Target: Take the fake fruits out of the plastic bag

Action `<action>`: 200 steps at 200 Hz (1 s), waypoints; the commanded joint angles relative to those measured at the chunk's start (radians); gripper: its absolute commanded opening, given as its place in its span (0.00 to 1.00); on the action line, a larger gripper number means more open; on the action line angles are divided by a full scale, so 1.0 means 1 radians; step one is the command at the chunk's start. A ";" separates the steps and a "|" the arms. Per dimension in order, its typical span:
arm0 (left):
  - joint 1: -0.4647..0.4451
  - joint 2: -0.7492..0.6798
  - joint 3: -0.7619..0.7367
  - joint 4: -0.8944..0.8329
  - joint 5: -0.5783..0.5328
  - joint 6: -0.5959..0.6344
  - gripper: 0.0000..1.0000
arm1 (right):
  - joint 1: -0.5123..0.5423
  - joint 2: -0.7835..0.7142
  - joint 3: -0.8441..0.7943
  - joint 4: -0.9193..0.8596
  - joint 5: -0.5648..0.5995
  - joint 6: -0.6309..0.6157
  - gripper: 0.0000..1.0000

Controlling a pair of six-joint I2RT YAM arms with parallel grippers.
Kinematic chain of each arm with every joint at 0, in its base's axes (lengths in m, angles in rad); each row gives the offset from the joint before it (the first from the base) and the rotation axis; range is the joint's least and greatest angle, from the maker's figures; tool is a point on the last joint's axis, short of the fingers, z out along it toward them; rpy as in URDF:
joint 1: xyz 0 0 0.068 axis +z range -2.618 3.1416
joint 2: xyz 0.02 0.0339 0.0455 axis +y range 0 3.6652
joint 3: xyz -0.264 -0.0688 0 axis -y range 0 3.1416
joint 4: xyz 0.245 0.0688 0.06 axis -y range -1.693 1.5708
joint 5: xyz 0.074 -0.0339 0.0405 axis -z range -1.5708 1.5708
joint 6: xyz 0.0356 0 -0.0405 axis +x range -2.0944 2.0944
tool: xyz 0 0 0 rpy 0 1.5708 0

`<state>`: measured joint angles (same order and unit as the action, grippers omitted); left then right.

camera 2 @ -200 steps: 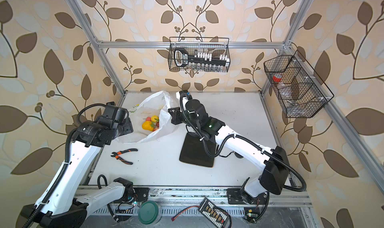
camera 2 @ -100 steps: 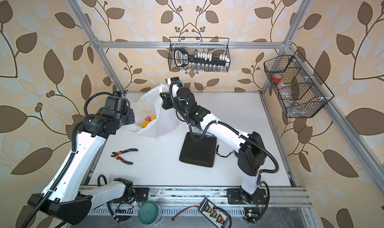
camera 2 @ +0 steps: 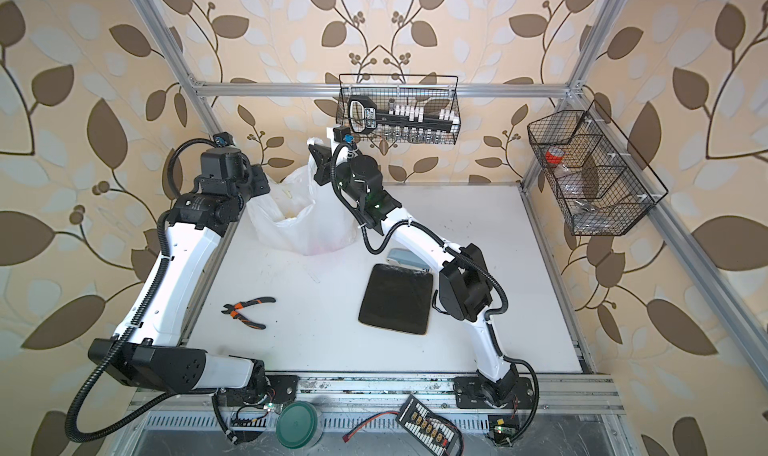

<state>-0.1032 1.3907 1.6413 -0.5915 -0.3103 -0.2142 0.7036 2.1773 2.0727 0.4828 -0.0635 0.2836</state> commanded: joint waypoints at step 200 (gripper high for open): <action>-0.220 -0.596 -0.735 -0.138 0.453 -0.442 0.00 | -0.030 -0.986 -1.251 -0.625 0.156 0.052 0.02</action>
<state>-0.3157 0.8097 0.9234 -0.6842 0.0959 -0.6296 0.6704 1.2285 0.8642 0.0360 0.0029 0.2970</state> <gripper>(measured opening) 0.048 0.050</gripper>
